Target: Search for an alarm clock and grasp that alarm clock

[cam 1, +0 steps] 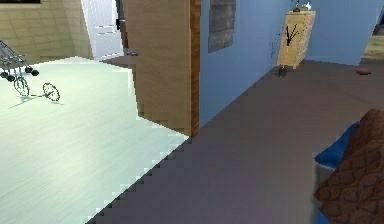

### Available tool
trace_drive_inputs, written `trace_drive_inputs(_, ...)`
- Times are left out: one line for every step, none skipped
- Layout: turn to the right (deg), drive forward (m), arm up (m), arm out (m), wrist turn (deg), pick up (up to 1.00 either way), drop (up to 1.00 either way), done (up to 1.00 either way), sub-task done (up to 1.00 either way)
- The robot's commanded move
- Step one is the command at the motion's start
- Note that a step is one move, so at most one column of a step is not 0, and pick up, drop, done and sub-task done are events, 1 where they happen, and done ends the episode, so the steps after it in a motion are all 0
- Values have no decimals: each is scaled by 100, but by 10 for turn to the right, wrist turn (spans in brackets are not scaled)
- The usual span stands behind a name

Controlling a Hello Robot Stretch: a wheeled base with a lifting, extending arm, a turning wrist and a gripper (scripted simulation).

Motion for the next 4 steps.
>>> trace_drive_inputs(0,0,0,0,120,0,0,0,0)
trace_drive_inputs(0,0,-30,0,0,0,0,0,0)
trace_drive_inputs(0,0,0,0,0,100,0,0,0)
trace_drive_inputs(0,0,10,0,0,0,0,0,0)
